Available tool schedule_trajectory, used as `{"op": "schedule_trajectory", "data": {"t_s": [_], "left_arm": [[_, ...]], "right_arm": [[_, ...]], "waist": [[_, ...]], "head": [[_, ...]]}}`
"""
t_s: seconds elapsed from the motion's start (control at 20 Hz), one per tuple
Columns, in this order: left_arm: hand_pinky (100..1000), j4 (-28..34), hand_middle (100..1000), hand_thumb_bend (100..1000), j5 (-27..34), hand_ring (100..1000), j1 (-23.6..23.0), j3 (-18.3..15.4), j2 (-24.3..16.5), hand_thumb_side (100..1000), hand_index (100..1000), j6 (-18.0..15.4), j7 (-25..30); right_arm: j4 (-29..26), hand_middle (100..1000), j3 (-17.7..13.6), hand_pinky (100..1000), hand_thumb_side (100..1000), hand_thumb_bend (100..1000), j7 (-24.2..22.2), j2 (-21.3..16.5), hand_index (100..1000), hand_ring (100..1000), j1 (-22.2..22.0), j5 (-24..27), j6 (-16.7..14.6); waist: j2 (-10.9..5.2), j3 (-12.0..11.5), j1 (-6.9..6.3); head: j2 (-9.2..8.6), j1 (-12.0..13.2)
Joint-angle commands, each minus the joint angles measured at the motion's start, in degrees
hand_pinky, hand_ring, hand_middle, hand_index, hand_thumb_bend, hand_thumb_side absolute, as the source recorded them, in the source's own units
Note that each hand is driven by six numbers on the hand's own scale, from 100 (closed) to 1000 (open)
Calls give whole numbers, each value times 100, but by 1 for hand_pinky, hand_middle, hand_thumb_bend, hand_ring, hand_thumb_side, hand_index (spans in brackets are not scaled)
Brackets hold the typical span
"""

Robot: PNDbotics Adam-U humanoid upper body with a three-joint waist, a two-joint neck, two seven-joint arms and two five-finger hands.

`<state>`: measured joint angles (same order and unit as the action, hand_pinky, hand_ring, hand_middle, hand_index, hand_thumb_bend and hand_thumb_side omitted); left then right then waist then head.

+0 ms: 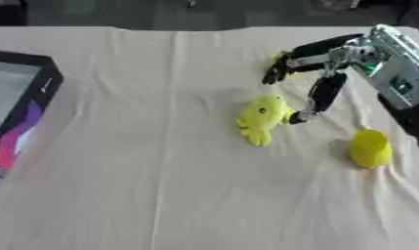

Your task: Pick up the objects with one hand, pass them to the other hand, and then place them into the box on the other side of the table.

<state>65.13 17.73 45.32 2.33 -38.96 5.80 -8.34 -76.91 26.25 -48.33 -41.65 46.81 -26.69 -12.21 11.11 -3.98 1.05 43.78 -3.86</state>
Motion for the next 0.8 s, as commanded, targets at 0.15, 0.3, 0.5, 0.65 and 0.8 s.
{"op": "schedule_trajectory", "data": {"t_s": [0.15,0.3,0.5,0.65,0.8], "left_arm": [[897,185,794,771,46,795,55,-19,-135,595,839,-16,49],[897,220,794,770,66,795,40,-24,-135,597,839,-16,44],[897,253,795,769,77,795,30,-17,-126,599,839,-10,43],[898,267,795,768,83,795,14,-16,-123,601,838,-5,44],[898,288,795,767,92,795,-2,-14,-127,601,838,-6,48]], "right_arm": [[415,826,-126,905,201,476,203,130,901,866,53,-342,-87],[636,824,-156,904,209,476,373,247,899,864,59,-525,-145],[805,782,-157,893,188,449,563,328,847,843,57,-702,-230],[874,695,-185,878,120,358,796,357,764,814,44,-763,-207],[912,587,-232,860,100,222,1072,382,668,774,34,-727,-45]], "waist": [[45,-55,-134],[87,-80,-150],[137,-98,-147],[159,-104,-140],[161,-110,-137]], "head": [[-40,-101],[-70,-133],[-79,-151],[-82,-154],[-111,-177]]}}
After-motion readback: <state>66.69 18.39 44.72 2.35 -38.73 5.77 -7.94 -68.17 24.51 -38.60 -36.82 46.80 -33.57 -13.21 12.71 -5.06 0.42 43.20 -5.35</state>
